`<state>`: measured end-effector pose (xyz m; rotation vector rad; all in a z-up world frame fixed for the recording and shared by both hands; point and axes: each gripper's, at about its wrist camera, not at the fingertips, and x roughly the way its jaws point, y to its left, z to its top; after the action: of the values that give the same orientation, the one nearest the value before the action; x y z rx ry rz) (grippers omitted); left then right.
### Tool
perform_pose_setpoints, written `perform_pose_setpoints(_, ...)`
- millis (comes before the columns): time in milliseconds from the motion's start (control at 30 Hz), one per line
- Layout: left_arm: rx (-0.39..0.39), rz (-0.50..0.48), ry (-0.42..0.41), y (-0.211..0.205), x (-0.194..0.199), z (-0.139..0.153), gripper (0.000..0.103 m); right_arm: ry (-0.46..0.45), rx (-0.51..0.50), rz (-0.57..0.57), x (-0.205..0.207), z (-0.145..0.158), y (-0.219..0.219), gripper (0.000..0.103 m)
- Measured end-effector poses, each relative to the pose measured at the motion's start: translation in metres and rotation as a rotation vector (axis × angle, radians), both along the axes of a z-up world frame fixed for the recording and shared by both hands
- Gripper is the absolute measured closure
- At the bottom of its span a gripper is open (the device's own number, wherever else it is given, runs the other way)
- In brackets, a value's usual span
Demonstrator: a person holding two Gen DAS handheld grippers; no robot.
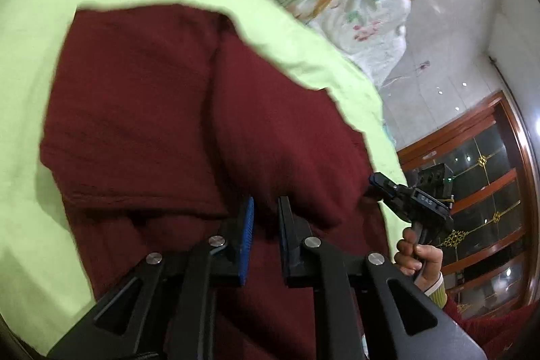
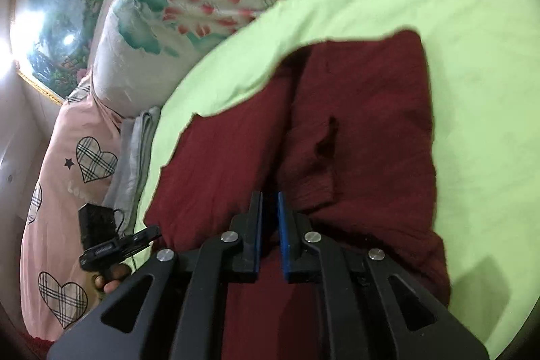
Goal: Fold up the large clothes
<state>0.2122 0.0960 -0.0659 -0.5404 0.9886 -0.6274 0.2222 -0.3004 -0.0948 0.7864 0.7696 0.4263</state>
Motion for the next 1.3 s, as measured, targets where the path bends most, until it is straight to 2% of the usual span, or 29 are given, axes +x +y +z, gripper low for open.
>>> perform_pose_setpoints(67,-0.035,-0.028,-0.056,-0.015,-0.002,0.023,0.091,-0.043,-0.011,0.023,0.0,0.018,0.011,0.092)
perform_pose_setpoints(167,-0.03,-0.052,-0.087,-0.048,0.01,0.038,0.073,-0.08,-0.007,0.101,0.014,0.032,0.039,0.092)
perform_pose_setpoints(200,-0.028,-0.063,-0.086,-0.055,0.013,0.037,0.072,-0.069,-0.019,0.139,0.022,0.033,0.054,0.092)
perform_pose_setpoints(267,0.018,-0.073,-0.04,-0.074,0.025,0.021,0.071,-0.031,-0.067,0.168,0.031,0.025,0.069,0.092)
perform_pose_setpoints(367,0.09,-0.096,0.082,-0.081,0.032,-0.015,0.072,0.091,-0.229,0.137,0.04,-0.001,0.076,0.093)
perform_pose_setpoints(400,0.099,-0.1,0.107,-0.079,0.03,-0.023,0.075,0.115,-0.244,0.107,0.039,-0.01,0.068,0.094)
perform_pose_setpoints(433,0.089,-0.102,0.118,-0.076,0.027,-0.026,0.077,0.112,-0.216,0.097,0.038,-0.013,0.063,0.094)
perform_pose_setpoints(500,0.073,-0.08,0.107,-0.063,0.013,-0.024,0.075,0.098,-0.18,0.051,0.028,-0.009,0.047,0.092)
perform_pose_setpoints(567,0.078,-0.057,0.084,-0.052,-0.001,-0.016,0.062,0.067,-0.171,0.027,0.016,0.0,0.037,0.09)
perform_pose_setpoints(633,0.084,-0.027,0.061,-0.037,-0.022,-0.007,0.059,0.036,-0.142,0.025,-0.001,0.009,0.028,0.083)
perform_pose_setpoints(700,0.071,0.004,0.049,-0.02,-0.045,0.001,0.057,0.014,-0.143,0.016,-0.021,0.018,0.022,0.07)
perform_pose_setpoints(833,0.111,0.088,0.046,0.003,-0.093,0.008,0.052,-0.023,-0.123,0.011,-0.063,0.027,0.021,0.068)
perform_pose_setpoints(1033,0.165,0.195,0.086,0.024,-0.143,-0.009,0.041,-0.05,-0.136,0.02,-0.121,0.023,0.03,0.066)
perform_pose_setpoints(1167,0.148,0.18,0.156,0.028,-0.159,-0.032,0.041,-0.048,-0.182,0.039,-0.153,0.018,0.035,0.056)
perform_pose_setpoints(1300,0.178,0.164,0.144,0.017,-0.163,-0.035,0.034,-0.032,-0.219,0.018,-0.186,0.012,0.024,0.056)
